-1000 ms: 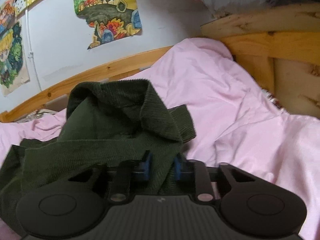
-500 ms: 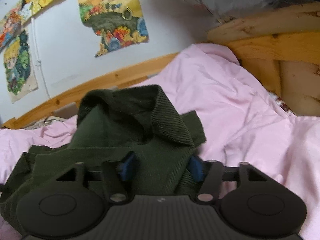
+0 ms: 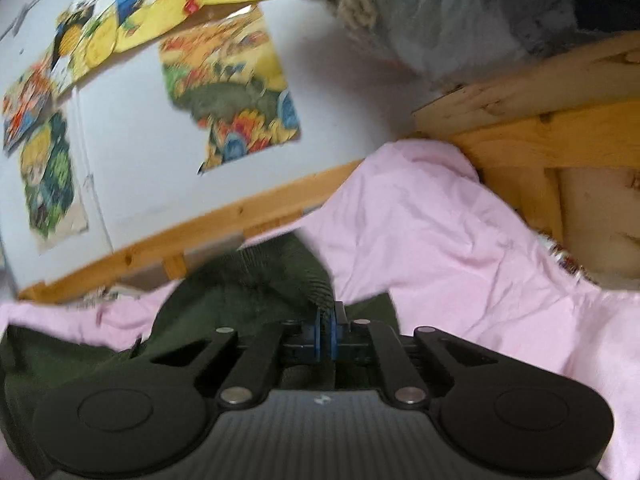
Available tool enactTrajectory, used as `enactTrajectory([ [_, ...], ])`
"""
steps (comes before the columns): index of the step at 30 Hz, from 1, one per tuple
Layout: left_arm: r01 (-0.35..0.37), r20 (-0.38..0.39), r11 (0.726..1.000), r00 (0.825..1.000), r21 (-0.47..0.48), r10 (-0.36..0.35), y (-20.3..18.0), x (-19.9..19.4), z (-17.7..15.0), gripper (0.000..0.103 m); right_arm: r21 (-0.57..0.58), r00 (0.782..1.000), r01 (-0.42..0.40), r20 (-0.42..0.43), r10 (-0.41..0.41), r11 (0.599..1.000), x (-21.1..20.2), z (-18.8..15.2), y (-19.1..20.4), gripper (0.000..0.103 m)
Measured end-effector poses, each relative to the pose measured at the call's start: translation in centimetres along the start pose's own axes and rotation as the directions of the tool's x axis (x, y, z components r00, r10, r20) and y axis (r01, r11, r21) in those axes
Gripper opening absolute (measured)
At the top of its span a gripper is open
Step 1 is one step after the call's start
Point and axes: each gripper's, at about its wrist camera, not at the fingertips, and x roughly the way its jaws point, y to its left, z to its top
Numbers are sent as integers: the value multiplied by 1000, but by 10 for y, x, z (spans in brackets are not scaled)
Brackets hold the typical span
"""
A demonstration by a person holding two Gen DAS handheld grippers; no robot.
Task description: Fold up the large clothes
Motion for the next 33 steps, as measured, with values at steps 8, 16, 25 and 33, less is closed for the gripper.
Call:
enactTrajectory([
  [8, -122, -215, 992, 969, 13, 122, 20, 59, -18, 1, 6, 981, 119, -153, -116, 993, 41, -20, -13, 5],
  [16, -125, -247, 988, 958, 96, 145, 19, 78, -23, 4, -13, 984, 106, -140, -107, 994, 37, -24, -13, 13],
  [25, 53, -216, 998, 975, -25, -57, 34, 39, -18, 89, -28, 992, 18, -128, -21, 999, 40, -17, -13, 99],
  [33, 110, -365, 994, 925, -9, -106, 39, 94, -16, 91, 120, 988, 8, -156, 11, 993, 68, -35, -33, 98],
])
